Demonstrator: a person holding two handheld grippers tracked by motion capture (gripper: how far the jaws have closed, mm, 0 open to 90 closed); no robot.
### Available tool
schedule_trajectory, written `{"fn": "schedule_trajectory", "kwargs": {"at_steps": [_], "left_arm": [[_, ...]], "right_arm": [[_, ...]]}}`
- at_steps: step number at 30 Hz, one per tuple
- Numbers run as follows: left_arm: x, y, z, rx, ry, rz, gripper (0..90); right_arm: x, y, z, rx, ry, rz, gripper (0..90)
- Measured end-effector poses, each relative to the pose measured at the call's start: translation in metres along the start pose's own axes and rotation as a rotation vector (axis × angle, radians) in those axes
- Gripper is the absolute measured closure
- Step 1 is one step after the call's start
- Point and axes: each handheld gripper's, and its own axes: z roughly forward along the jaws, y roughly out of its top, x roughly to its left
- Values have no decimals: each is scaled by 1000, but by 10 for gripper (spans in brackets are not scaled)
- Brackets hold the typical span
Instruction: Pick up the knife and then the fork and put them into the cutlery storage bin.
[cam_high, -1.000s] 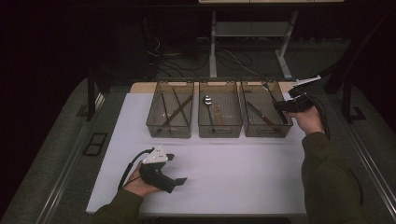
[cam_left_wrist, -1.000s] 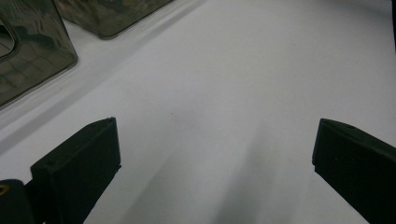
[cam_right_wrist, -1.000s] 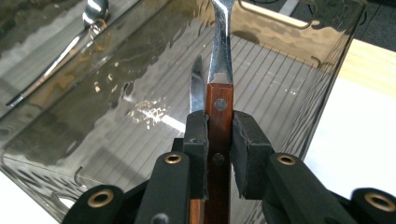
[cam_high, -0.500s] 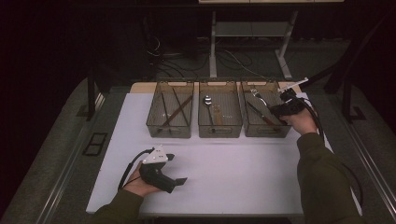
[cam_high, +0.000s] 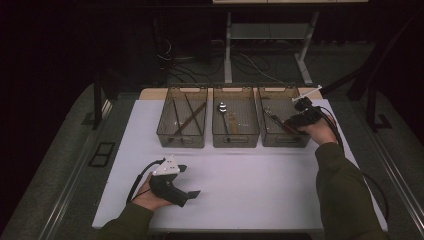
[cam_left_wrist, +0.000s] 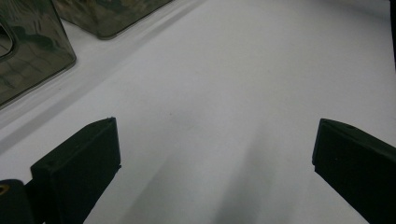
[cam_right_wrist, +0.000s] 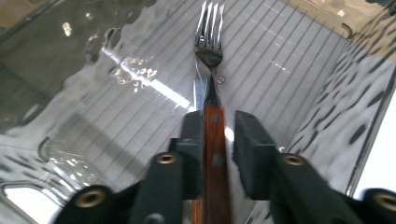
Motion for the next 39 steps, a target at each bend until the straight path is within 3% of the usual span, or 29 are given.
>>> {"fn": "schedule_trajectory", "kwargs": {"at_steps": [15, 17, 31, 39], "left_arm": [[1, 0, -1, -2, 2, -5, 6], [1, 0, -1, -3, 3, -8, 6], [4, -1, -2, -3, 4, -16, 6], [5, -1, -3, -6, 6, -17, 6]], "right_arm": [[-6, -2, -12, -78, 42, 78, 471], [-6, -2, -14, -80, 56, 76, 451], [8, -6, -22, -100, 30, 32, 281], [15, -17, -31, -184, 63, 48, 203]]}}
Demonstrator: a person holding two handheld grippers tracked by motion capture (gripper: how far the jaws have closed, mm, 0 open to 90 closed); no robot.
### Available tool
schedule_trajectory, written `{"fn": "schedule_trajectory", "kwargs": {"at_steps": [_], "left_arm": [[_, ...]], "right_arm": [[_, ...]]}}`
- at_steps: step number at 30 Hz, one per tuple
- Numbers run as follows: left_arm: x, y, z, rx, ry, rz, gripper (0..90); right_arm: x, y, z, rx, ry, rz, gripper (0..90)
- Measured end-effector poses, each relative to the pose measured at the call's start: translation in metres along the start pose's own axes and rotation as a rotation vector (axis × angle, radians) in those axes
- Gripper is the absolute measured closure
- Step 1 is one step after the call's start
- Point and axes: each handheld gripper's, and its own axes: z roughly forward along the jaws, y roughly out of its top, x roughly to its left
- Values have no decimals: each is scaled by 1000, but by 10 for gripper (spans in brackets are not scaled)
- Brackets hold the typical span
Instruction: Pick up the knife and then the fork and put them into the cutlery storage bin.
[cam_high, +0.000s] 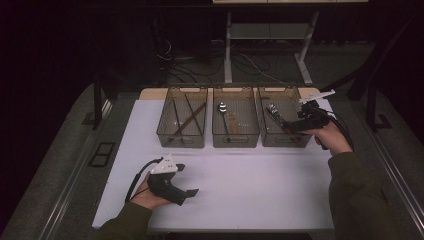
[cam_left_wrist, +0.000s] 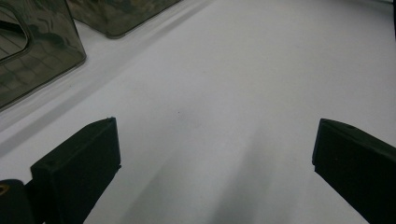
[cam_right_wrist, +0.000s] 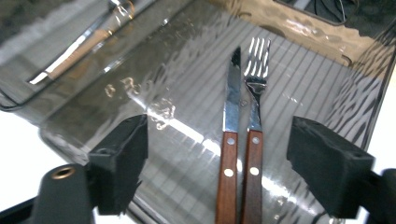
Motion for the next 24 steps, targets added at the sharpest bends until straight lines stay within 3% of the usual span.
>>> {"fn": "schedule_trajectory", "kwargs": {"at_steps": [7, 14, 24], "left_arm": [[0, 0, 0, 0, 2, 2, 6], [0, 0, 0, 1, 4, 2, 6], [0, 0, 0, 12, 6, 11, 6]], "right_arm": [[7, -8, -13, -85, 21, 6, 142], [18, -17, -28, -154, 47, -2, 141], [37, -44, -38, -178, 82, -40, 126]]}}
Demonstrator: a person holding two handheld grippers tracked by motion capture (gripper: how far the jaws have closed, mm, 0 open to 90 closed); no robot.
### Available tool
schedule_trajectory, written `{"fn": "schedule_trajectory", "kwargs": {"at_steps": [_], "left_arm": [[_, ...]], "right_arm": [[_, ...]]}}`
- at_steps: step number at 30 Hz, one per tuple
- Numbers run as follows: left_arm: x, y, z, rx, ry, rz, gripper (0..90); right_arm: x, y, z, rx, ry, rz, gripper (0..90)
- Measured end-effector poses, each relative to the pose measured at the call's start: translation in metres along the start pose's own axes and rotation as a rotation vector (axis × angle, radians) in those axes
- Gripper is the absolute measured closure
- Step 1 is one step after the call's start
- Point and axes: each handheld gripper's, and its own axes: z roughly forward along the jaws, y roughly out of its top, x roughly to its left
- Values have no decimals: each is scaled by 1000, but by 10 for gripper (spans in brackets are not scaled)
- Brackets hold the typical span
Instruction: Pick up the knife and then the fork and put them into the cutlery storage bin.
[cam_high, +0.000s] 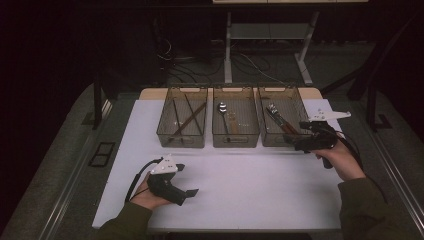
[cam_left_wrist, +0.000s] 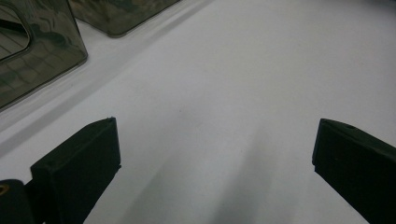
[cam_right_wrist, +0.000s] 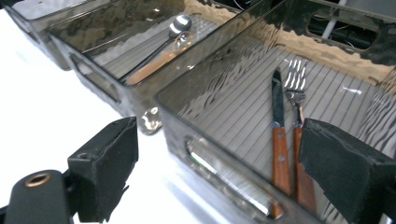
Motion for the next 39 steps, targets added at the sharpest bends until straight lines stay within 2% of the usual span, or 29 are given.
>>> {"fn": "schedule_trajectory", "kwargs": {"at_steps": [12, 20, 39], "left_arm": [[0, 0, 0, 1, 1, 0, 6], [-1, 0, 0, 1, 2, 3, 6], [-1, 1, -1, 2, 4, 9, 6]], "right_arm": [[19, -32, -15, -32, 22, -16, 126], [33, -48, -24, -53, 61, -12, 126], [62, -82, -31, -51, 111, -39, 126]]}}
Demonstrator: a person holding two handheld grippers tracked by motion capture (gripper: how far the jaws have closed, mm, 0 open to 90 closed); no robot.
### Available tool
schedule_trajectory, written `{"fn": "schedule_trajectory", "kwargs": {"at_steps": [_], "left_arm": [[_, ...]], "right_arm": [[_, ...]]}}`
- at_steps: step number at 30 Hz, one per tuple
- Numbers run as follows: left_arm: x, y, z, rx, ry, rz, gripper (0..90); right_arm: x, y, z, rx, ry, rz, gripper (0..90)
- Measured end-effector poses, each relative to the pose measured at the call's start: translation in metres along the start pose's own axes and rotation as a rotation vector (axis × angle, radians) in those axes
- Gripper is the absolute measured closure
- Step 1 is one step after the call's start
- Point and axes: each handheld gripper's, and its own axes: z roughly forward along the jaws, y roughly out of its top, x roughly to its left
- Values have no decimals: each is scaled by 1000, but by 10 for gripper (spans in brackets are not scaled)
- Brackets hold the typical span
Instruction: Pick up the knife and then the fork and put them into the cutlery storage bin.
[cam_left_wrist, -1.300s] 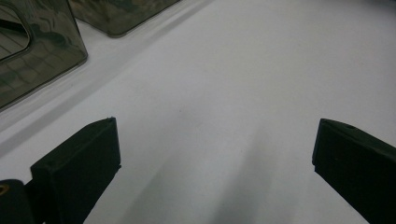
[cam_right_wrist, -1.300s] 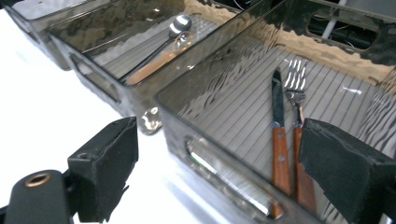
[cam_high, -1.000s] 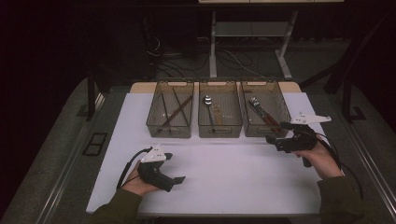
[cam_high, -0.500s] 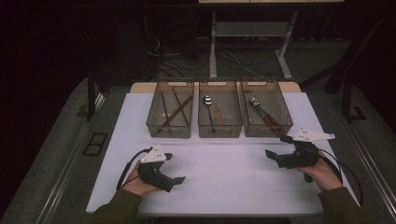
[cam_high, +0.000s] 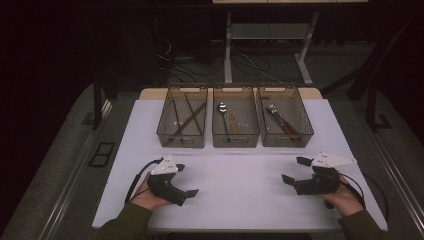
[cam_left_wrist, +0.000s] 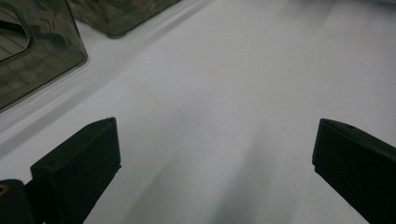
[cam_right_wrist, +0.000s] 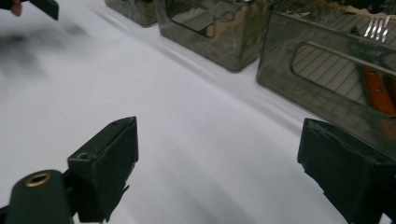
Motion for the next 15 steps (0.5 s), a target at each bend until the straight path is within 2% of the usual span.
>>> {"fn": "schedule_trajectory", "kwargs": {"at_steps": [6, 15], "left_arm": [[0, 0, 0, -2, 1, -1, 6], [0, 0, 0, -1, -1, 0, 6]], "right_arm": [[9, -9, 2, 13, 7, -9, 126], [16, -12, 3, 20, 16, -27, 126]]}}
